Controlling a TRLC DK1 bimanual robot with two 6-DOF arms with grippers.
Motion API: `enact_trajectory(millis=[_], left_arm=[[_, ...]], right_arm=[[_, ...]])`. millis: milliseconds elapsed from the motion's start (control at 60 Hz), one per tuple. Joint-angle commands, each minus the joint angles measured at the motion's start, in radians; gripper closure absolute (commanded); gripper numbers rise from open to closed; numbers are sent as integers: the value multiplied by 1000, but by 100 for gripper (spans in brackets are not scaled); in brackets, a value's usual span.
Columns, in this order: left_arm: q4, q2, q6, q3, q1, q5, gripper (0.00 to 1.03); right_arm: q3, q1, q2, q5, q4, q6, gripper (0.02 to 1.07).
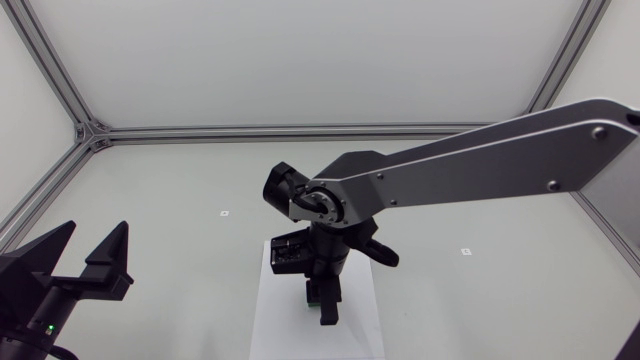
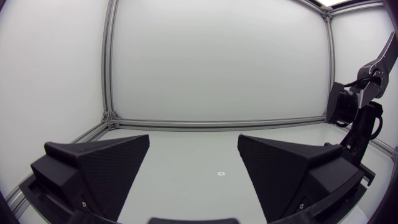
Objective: Pick up the orange 2x2 brick with the right arm and stack it on top of the green 2x2 brick in the center
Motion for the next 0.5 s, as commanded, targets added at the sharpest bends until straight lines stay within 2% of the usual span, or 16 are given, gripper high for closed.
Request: enact_trajectory(millis=[0,483], left_arm=[[-15,-8,13,-41,3,4,4],[-15,-8,13,-41,3,4,4]], right_arm=[[-27,8,101,26,-6,24,101],[-64,40,56,38,-2,76,101]])
